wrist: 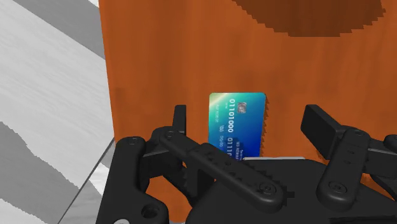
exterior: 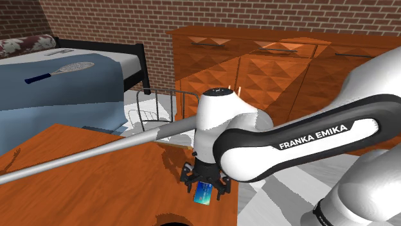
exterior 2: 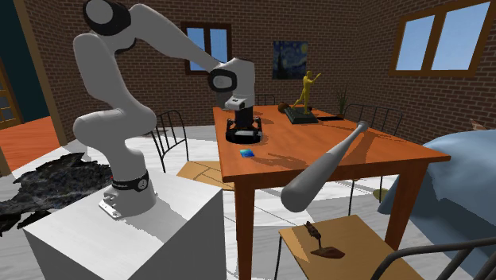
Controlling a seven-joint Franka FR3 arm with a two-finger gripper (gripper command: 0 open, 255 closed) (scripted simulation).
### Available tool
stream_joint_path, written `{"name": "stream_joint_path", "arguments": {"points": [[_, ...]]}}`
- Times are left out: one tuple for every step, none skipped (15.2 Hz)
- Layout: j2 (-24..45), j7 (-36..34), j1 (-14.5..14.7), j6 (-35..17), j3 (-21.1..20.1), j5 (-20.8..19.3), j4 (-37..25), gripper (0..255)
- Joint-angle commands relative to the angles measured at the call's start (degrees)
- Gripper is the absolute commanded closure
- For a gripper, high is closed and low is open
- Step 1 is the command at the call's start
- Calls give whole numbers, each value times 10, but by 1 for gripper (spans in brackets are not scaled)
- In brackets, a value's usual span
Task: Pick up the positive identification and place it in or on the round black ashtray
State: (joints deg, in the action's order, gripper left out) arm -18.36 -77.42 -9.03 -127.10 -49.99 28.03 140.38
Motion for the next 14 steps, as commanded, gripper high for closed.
{"name": "stream_joint_path", "arguments": {"points": [[18,-14,-7,-23,-14,-5,2,0],[26,-16,-9,-33,-19,-8,5,0],[33,-19,-11,-43,-24,-10,8,0],[41,-22,-13,-53,-29,-13,11,0],[49,-25,-15,-63,-34,-17,14,0],[63,-30,-19,-80,-42,-24,19,0],[63,-31,-19,-80,-42,-24,19,0],[63,-30,-19,-80,-42,-24,19,0],[63,-31,-19,-80,-42,-24,19,0],[63,-31,-19,-80,-42,-24,19,0],[63,-31,-19,-80,-42,-24,19,0],[63,-31,-19,-80,-42,-24,19,0],[63,-31,-19,-80,-42,-24,19,0],[63,-31,-19,-80,-42,-24,19,0]]}}
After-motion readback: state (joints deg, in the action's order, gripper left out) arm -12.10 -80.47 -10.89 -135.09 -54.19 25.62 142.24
